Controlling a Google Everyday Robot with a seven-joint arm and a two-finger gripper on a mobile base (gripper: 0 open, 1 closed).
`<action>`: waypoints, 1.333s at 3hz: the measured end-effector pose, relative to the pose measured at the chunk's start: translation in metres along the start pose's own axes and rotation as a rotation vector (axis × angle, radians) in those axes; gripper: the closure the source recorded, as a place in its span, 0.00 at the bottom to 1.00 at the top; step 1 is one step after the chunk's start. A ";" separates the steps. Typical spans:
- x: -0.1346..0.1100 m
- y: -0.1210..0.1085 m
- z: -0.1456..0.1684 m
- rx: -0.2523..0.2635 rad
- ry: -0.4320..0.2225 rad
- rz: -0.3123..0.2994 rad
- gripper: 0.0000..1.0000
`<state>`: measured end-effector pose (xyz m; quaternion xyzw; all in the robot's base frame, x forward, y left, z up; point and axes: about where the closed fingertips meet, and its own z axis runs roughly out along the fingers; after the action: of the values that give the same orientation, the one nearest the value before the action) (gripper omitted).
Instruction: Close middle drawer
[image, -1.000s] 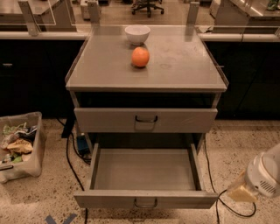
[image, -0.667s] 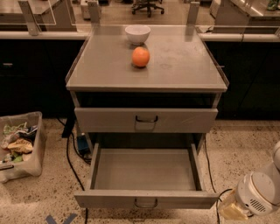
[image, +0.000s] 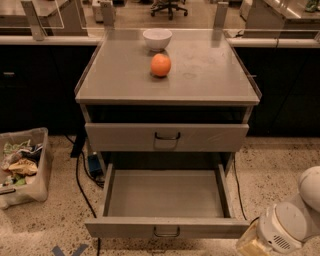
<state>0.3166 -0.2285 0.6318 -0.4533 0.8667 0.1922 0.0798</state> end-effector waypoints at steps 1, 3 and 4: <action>-0.020 0.022 0.035 -0.085 -0.054 -0.049 1.00; -0.041 0.046 0.059 -0.164 -0.094 -0.108 1.00; -0.052 0.030 0.072 -0.096 -0.102 -0.107 1.00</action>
Offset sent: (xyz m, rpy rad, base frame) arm -0.0275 0.1191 -0.0395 0.2689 0.0505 0.1983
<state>0.3191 -0.1448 0.5900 -0.4917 0.8259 0.2520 0.1123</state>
